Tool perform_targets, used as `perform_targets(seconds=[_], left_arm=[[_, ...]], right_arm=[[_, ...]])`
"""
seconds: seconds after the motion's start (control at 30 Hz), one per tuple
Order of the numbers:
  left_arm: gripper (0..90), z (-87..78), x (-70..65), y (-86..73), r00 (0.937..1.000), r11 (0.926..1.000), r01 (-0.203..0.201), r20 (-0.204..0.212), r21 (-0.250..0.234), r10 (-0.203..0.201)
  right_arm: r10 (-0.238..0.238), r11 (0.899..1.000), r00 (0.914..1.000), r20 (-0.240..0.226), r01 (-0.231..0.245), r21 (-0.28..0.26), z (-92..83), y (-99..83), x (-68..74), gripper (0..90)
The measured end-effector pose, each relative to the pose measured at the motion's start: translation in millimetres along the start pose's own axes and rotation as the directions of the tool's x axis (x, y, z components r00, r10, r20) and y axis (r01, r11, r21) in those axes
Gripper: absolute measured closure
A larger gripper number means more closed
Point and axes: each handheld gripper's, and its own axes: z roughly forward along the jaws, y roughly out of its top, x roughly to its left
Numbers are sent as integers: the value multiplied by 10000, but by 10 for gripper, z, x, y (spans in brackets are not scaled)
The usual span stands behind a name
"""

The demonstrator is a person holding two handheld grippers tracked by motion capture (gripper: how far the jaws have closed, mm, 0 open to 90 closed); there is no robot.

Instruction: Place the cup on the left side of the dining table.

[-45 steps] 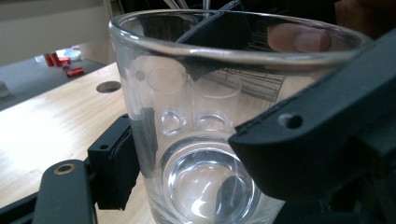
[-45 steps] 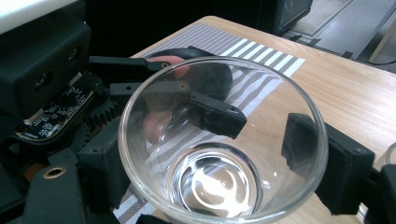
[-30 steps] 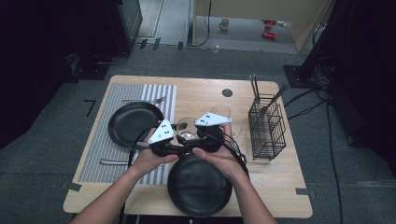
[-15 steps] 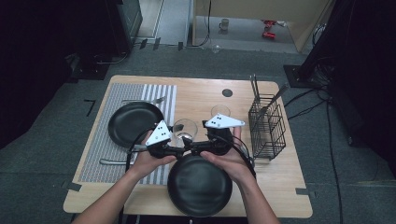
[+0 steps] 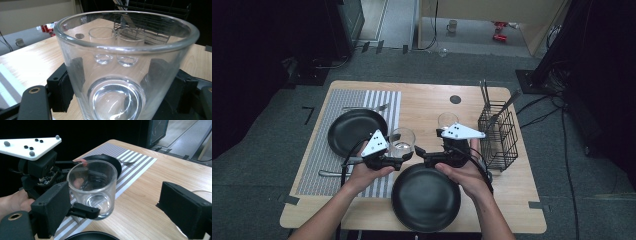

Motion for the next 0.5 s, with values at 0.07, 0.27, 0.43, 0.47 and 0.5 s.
perform_targets(seconds=[0.07,0.27,0.43,0.47,0.5], left_arm=[[224,-10,11,-20,10000,10000,1,-65,43,-1],[223,-42,63,-80,9998,9997,217,-16,135,-217],[223,-58,105,-124,9995,9994,238,-209,255,-233],[224,-59,114,-134,9993,9992,265,-257,284,-258],[224,-61,122,-145,9992,9991,269,-320,320,-258]], right_arm=[[22,10000,10000,6,-22,-29,-14,-5,-7,98],[98,9999,9999,121,-97,-49,-59,-28,-50,98],[148,9999,9996,226,-147,-69,-88,-62,-97,97],[158,9999,9996,231,-157,-58,-97,-69,-105,98],[148,9999,9996,242,-146,-65,-103,-76,-113,98]])
